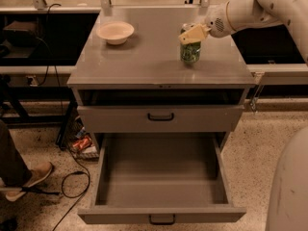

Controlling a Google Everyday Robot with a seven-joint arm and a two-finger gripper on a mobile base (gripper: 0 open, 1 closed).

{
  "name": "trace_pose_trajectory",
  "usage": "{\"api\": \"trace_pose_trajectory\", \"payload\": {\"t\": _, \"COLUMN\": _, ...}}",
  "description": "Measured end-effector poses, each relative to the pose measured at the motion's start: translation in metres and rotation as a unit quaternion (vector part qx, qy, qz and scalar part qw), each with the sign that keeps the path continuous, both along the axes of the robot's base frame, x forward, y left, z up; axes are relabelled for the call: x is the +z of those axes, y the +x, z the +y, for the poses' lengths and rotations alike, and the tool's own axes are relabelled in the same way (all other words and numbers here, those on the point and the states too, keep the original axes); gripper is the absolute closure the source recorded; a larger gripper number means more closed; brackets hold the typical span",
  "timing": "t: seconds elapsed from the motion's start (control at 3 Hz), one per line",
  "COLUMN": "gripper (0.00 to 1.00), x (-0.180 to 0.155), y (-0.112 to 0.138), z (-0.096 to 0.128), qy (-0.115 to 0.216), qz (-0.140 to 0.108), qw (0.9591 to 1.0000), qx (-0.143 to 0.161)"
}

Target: Pick green can from middle drawer and place on counter

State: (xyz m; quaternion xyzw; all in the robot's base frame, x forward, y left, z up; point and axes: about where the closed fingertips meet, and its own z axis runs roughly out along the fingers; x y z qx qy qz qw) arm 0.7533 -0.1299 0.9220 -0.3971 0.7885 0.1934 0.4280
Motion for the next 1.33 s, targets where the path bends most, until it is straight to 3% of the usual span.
{"api": "trace_pose_trajectory", "payload": {"t": 0.33, "gripper": 1.00, "x": -0.009, "y": 0.006, "z": -0.001, "qy": 0.001, "qz": 0.020, "qw": 0.9998, "qx": -0.010}}
{"api": "trace_pose_trajectory", "payload": {"t": 0.67, "gripper": 0.86, "x": -0.016, "y": 0.010, "z": -0.003, "qy": 0.009, "qz": 0.033, "qw": 0.9993, "qx": -0.016}}
{"api": "trace_pose_trajectory", "payload": {"t": 1.33, "gripper": 0.39, "x": -0.022, "y": 0.013, "z": -0.012, "qy": 0.027, "qz": 0.042, "qw": 0.9985, "qx": -0.022}}
